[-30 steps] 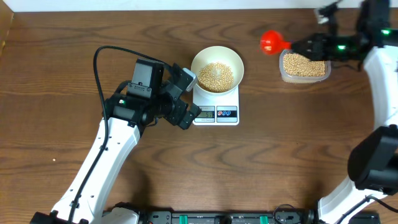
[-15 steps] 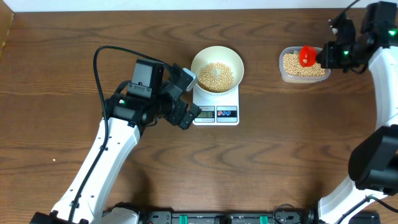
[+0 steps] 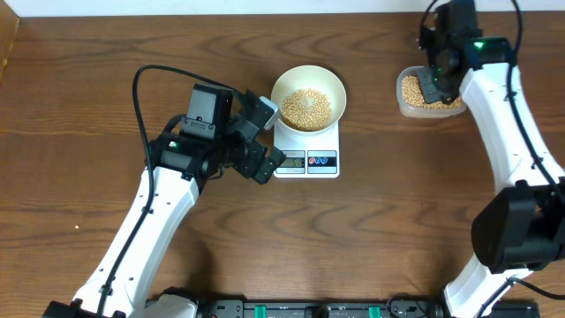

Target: Scoop item into bowl and weigh 50g on scale

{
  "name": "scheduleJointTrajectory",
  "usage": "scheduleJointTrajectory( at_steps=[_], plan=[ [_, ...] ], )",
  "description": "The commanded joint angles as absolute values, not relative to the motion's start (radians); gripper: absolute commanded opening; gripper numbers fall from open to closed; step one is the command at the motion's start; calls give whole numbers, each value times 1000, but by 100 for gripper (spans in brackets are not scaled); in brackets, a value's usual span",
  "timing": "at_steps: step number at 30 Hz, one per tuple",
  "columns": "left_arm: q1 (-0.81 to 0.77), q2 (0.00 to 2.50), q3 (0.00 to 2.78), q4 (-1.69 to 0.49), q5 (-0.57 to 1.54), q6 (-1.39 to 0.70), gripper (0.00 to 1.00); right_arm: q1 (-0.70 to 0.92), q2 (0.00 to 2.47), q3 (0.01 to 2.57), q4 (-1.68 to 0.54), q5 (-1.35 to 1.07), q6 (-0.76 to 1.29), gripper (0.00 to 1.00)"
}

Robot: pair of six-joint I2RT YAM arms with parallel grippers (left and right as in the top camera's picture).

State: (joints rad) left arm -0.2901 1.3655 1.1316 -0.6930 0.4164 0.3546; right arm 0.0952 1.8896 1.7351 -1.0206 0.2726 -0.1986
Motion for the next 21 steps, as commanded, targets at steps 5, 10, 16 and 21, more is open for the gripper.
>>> scheduleJointTrajectory(
  at_steps=[5, 10, 16, 21],
  plan=[
    [-289, 1365, 1134, -696, 418, 349, 99, 106, 1840, 1762, -978, 282, -218, 1],
    [-289, 1365, 1134, -696, 418, 349, 99, 104, 1819, 1805, -948, 10, -218, 1],
    [-289, 1365, 1134, -696, 418, 349, 99, 114, 1819, 1834, -844, -601, -187, 1],
    [-289, 1365, 1134, -696, 418, 349, 99, 174, 1824, 1834, -809, -673, -173, 1]
  ],
)
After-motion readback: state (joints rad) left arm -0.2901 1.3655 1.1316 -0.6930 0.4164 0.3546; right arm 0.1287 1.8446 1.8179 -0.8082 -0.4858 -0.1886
